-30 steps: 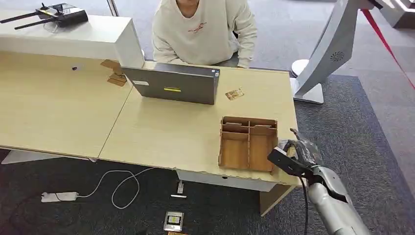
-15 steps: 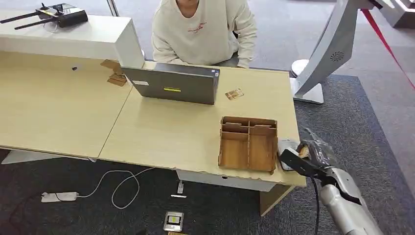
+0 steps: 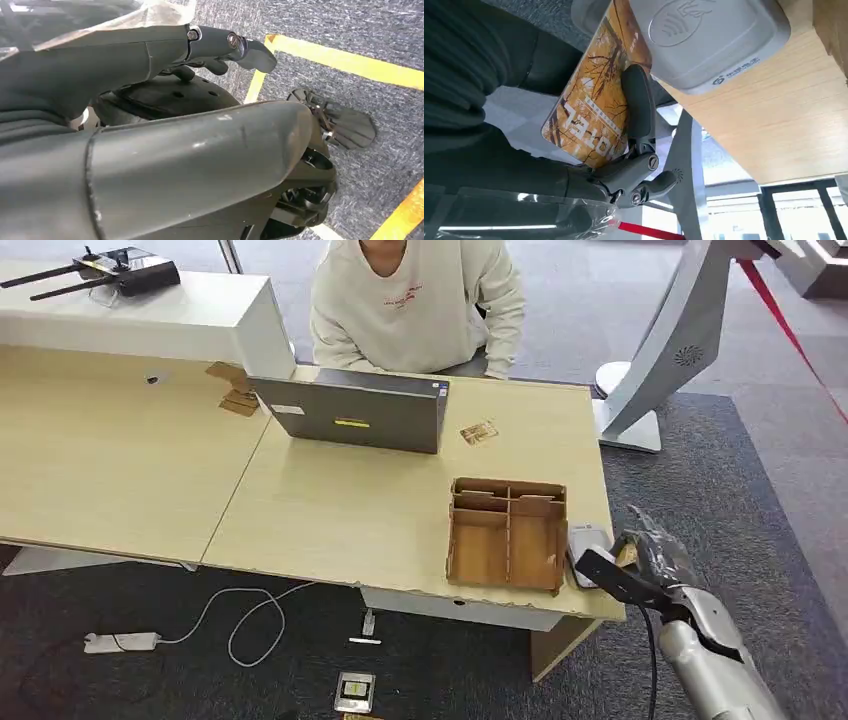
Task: Pass the card to the sensor for recognition and then transmit it.
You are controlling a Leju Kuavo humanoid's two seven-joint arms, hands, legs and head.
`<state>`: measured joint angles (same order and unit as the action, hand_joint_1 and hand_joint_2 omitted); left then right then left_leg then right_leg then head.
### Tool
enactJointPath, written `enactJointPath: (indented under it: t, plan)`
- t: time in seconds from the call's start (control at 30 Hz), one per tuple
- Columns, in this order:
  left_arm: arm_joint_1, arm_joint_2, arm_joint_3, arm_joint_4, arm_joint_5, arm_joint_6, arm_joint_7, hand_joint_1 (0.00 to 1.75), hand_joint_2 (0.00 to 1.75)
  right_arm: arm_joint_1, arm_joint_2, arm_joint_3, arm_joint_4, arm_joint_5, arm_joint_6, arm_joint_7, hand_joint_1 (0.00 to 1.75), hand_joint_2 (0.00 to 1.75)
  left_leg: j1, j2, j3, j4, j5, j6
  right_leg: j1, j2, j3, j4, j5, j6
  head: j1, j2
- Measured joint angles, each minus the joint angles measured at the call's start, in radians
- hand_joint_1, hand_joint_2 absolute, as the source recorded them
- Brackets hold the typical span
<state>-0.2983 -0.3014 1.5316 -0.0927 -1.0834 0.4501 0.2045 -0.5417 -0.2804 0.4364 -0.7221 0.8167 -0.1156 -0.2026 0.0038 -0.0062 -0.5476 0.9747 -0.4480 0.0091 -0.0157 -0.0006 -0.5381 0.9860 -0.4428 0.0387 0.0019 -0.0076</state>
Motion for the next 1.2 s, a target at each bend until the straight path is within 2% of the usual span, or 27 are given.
enactJointPath:
  t: [0.4,0.67,0.97,1.2]
  plan:
    - [0.0,0.0,0.0,0.0,0.016,0.008,-0.014,0.0,0.0,0.0,0.001,0.0,0.011,-0.003,0.007,-0.006,1.75,1.75,0.0,0.0,0.001,0.0,0.0,0.0,0.0,0.0,0.001,0.0,0.0,0.0,0.0,0.0]
    - [0.0,0.002,0.0,0.0,-0.013,0.0,-0.023,0.0,0.0,-0.01,0.0,-0.008,0.007,-0.065,-0.018,-0.015,1.75,1.75,0.0,0.0,0.001,0.0,0.0,0.0,0.0,0.0,0.002,0.0,0.0,0.0,0.0,0.0]
    - [0.005,0.015,0.0,0.0,-0.054,-0.035,-0.055,0.0,0.0,-0.109,0.001,-0.063,-0.043,-0.208,-0.023,-0.06,1.75,1.75,0.0,0.0,0.001,0.0,0.0,0.0,0.0,0.0,0.002,0.001,0.0,0.0,0.0,0.0]
    - [0.013,0.024,0.0,0.0,-0.073,-0.043,-0.074,0.0,0.0,-0.182,0.009,-0.085,-0.09,-0.238,-0.021,-0.061,1.75,1.75,0.0,0.0,0.001,0.0,0.0,0.0,0.0,0.0,0.002,0.001,0.0,0.0,0.0,0.0]
